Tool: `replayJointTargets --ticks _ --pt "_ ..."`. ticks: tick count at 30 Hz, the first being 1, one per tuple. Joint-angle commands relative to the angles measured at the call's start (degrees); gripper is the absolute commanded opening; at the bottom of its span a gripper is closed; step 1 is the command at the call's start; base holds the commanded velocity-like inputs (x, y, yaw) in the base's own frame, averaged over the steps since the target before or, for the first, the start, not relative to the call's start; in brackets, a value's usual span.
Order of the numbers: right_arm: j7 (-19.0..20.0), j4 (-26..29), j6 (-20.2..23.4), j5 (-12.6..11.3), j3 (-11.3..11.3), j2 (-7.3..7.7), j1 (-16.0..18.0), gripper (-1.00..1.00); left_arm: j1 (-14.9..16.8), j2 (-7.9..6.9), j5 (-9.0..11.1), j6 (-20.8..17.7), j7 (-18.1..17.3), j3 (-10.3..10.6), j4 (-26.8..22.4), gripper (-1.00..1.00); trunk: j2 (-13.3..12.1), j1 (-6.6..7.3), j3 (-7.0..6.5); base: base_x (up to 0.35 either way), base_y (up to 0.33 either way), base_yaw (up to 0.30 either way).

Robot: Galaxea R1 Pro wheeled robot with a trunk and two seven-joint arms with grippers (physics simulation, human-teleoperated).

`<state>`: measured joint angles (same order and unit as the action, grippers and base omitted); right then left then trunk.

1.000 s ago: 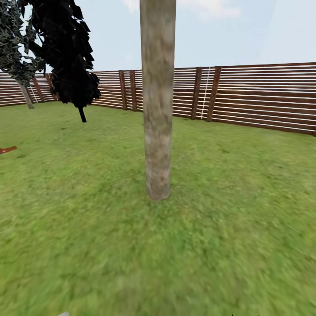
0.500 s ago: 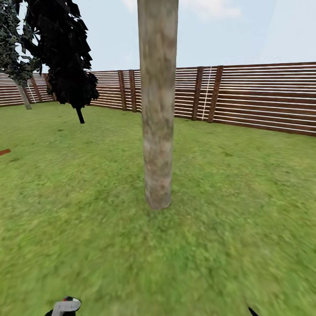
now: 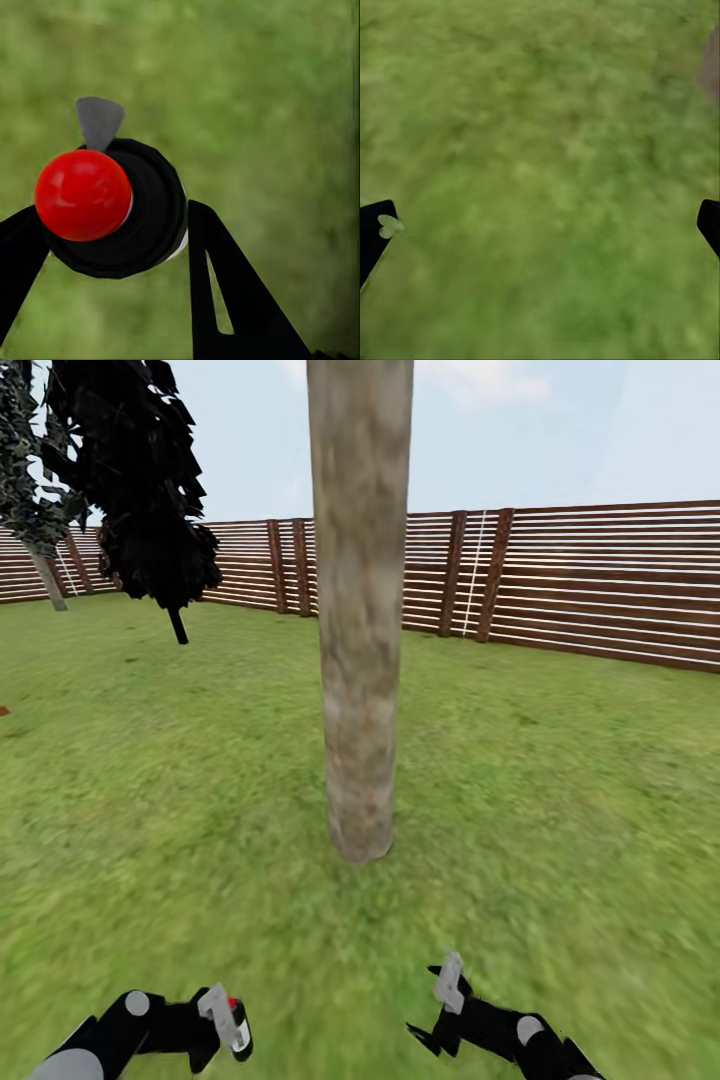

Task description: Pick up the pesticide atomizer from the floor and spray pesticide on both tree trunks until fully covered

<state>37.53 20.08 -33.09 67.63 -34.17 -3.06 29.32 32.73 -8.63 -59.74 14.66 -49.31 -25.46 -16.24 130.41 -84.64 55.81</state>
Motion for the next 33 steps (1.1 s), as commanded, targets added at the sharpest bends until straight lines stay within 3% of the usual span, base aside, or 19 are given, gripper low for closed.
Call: replayJointTargets --ticks 1,4,5,6,7,12,15,16,21,26,31,33 --pt "0.2 0.0 1.3 0.0 1.3 -1.04 0.6 1.0 0.9 0.21 -1.0 0.0 -1.6 0.1 -0.1 -1.0 0.0 0.0 0.01 0.34 0.0 0.0" --pt "5.7 0.2 3.1 0.0 4.3 -3.07 2.3 1.0 3.5 1.27 -3.9 -0.3 -6.1 0.1 -0.3 -1.0 0.0 0.0 0.01 0.339 0.0 0.0" --pt "9.3 0.3 3.3 0.0 4.8 -3.35 3.3 1.0 4.0 2.15 -5.6 -0.5 -7.6 0.1 -0.3 -1.0 0.0 0.0 0.01 0.283 0.0 0.0" --pt "12.4 0.3 3.4 -0.1 5.0 -3.51 4.2 1.0 4.3 3.6 -9.4 -0.9 -8.8 0.1 -0.4 -1.0 0.0 0.0 0.01 0.048 0.0 0.0" --pt "12.8 0.2 3.5 -0.1 5.0 -3.53 4.3 1.0 4.3 3.88 -10.5 -1.0 -9.0 0.0 -0.4 -1.0 0.0 0.0 0.01 0.016 0.0 0.0" --pt "12.9 0.2 3.5 -0.2 5.0 -3.53 4.4 1.0 4.4 5.11 -12.0 -1.4 -11.0 0.3 -0.4 -1.0 0.0 0.0 0.01 0.003 0.0 0.0" --pt "13.0 0.2 3.5 -0.2 5.1 -3.7 4.4 1.0 4.4 6.61 -13.7 -4.2 -11.4 1.9 -0.4 -1.0 0.0 0.0 0.01 0.0 0.0 0.0" --pt "13.0 0.2 3.6 -0.2 5.1 -3.77 4.4 -1.0 4.6 7.19 -14.0 -5.7 -11.4 2.3 -1.0 -1.0 0.0 0.0 0.01 0.0 0.0 0.0" --pt "13.0 0.2 3.9 -0.2 5.1 -3.83 4.4 -1.0 4.8 8.8 -14.1 -6.2 -11.6 3.0 -2.0 -1.0 0.0 0.0 0.01 0.0 0.0 0.0" --pt "14.3 0.2 4.3 -0.1 5.1 -5.49 4.7 -1.0 4.8 10.96 -14.2 -6.5 -11.1 8.4 -2.1 -1.0 0.0 0.0 0.01 0.0 0.0 0.0" --pt "15.0 0.2 4.3 -0.1 5.1 -6.94 4.7 -1.0 4.8 12.65 -14.3 -7.5 -11.0 10.5 -2.2 -1.0 0.0 0.0 0.01 0.0 0.0 0.0" --pt "15.0 0.2 4.3 -0.1 5.1 -6.94 4.7 -1.0 4.8 13.02 -14.2 -8.9 -11.0 12.4 -2.2 -1.0 0.0 0.0 0.01 0.0 0.0 0.0"
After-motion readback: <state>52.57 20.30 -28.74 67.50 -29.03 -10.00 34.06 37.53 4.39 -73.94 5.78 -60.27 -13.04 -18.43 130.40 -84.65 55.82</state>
